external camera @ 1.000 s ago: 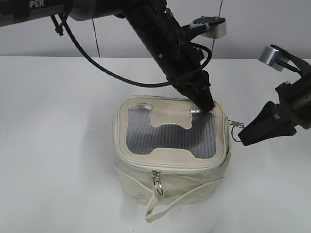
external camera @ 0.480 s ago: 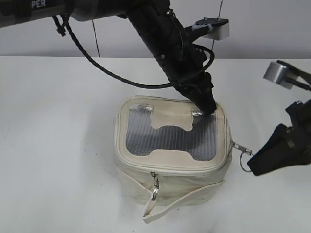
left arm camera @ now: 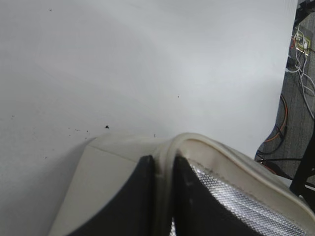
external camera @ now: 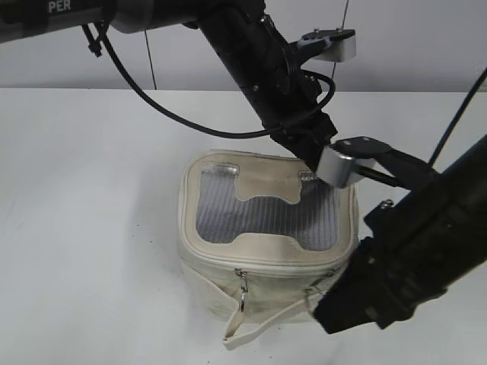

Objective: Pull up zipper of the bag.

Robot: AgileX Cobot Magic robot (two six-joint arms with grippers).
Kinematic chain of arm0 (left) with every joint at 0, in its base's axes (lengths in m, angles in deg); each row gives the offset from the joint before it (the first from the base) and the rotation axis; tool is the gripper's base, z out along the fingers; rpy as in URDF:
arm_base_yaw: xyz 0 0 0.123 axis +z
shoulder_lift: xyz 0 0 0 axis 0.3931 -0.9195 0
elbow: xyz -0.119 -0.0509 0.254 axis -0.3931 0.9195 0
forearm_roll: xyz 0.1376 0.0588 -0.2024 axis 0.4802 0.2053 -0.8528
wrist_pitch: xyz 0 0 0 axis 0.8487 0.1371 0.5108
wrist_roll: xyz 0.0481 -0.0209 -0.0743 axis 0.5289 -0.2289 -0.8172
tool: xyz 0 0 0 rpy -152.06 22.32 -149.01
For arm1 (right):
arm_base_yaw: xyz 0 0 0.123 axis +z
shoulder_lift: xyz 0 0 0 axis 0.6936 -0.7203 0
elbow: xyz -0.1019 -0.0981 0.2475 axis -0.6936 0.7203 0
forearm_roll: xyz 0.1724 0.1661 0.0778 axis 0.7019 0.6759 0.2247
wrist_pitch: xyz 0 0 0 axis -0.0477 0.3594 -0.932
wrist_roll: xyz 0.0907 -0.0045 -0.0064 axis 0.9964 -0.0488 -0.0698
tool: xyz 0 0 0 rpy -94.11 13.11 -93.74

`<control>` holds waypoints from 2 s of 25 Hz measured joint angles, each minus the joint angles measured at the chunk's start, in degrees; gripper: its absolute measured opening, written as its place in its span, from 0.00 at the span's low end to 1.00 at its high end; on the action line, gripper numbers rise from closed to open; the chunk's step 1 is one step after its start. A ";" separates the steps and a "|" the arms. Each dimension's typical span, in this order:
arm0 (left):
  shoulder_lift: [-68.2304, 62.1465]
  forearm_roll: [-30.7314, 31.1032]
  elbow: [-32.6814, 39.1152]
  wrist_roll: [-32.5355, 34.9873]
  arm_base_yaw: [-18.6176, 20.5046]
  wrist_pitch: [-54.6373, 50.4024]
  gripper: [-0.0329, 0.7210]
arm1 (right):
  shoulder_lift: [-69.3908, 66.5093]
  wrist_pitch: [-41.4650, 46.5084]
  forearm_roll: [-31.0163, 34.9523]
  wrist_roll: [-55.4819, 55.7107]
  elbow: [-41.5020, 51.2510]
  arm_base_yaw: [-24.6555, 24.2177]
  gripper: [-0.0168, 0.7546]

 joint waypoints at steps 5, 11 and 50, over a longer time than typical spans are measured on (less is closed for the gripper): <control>0.00 0.16 0.00 -0.85 0.00 0.10 0.14 | -2.43 -7.31 4.41 0.04 -2.88 8.22 0.03; 0.00 0.22 0.00 -1.08 0.00 0.29 0.14 | -8.62 -8.97 5.66 0.11 -9.01 13.79 0.03; 11.08 36.13 0.15 -22.57 1.46 1.32 0.40 | 8.85 -6.49 -47.40 57.16 -9.78 -4.93 0.70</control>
